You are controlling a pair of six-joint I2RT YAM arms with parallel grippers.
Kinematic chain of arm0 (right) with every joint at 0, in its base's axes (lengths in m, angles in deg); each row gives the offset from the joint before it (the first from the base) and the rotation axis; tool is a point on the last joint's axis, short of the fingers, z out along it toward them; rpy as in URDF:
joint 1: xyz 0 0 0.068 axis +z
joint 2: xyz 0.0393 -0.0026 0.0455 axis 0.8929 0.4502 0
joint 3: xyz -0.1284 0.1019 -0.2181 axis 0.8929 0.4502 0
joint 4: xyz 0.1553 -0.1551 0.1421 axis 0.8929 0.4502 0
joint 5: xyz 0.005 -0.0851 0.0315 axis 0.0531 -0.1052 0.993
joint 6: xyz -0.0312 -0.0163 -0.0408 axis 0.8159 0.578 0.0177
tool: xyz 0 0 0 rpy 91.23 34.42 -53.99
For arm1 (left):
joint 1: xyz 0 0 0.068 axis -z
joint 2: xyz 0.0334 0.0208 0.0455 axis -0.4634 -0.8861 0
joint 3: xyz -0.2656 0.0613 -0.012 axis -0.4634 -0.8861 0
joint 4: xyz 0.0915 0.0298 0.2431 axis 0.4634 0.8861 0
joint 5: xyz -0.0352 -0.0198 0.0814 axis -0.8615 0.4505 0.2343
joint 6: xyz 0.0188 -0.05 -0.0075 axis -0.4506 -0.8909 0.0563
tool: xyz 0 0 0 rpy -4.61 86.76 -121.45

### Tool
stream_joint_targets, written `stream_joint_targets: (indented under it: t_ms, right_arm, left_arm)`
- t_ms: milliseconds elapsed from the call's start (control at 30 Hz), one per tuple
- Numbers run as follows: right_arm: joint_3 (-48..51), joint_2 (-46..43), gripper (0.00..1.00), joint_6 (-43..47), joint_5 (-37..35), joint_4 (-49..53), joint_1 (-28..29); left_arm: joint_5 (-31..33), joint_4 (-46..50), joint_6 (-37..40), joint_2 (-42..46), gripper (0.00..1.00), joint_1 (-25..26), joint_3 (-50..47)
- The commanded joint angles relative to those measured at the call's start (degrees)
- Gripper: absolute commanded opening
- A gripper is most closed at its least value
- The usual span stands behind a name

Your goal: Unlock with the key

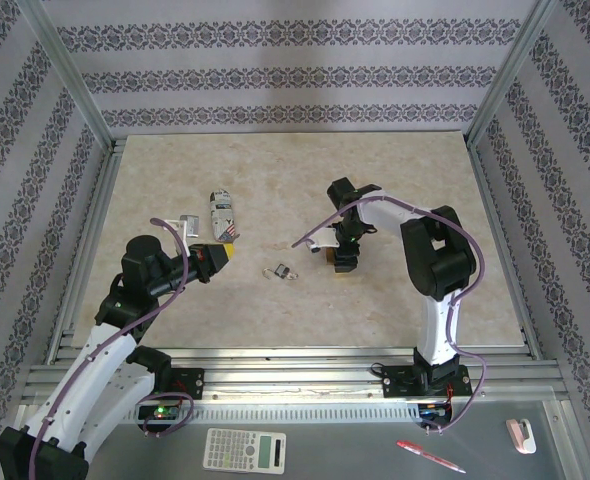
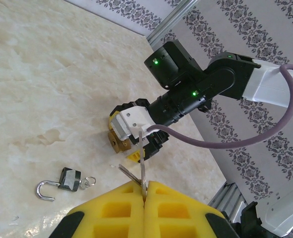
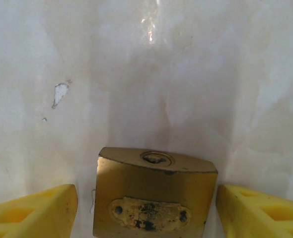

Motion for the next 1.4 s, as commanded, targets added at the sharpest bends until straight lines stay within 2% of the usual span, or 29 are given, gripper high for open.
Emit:
stream_joint_targets:
  t_ms: [0,367,500,700,833,900,1033,1233,1367]
  right_arm:
    - [-1.65,1.16,0.74,-1.25,1.57,1.69,0.64]
    - [-4.47,4.05,0.52,-2.38,-0.6,2.9,1.61]
    - [-4.73,4.67,0.47,-2.37,-1.35,2.84,2.05]
    - [-3.95,3.18,0.3,-3.4,-1.85,2.34,2.22]
    - [-3.0,-1.21,0.22,-5.51,-1.0,1.03,2.22]
    - [-2.27,-4.61,0.13,-6.99,0.08,0.09,2.23]
    - [-0.24,-11.26,0.01,-7.85,1.09,-0.11,2.65]
    - [2.39,-21.52,0.0,-8.49,0.55,2.99,4.04]
    - [3.81,-28.82,0.0,-9.71,1.52,4.61,6.09]
  left_arm:
    - [-1.3,-1.66,0.4,0.26,0.0,-0.78,-0.04]
    - [-1.38,-1.73,0.32,0.23,0.0,-1.12,-0.25]
    - [-1.39,-1.43,0.4,0.25,0.0,-1.25,-0.09]
    - [-1.54,-1.53,0.31,0.29,0.0,-1.3,-0.15]
    - [-2.06,-2.29,-0.29,0.09,0.0,-1.42,-0.46]
    - [-2.45,-3.05,-0.85,0.12,0.0,-1.39,-0.76]
    - [-3.18,-5.06,-2.08,-0.01,0.0,-1.36,-1.53]
    - [-5.12,-9.6,-4.22,-1.16,0.0,-1.28,-2.5]
    - [-7.3,-16.4,-7.59,-3.61,0.0,-0.08,-3.19]
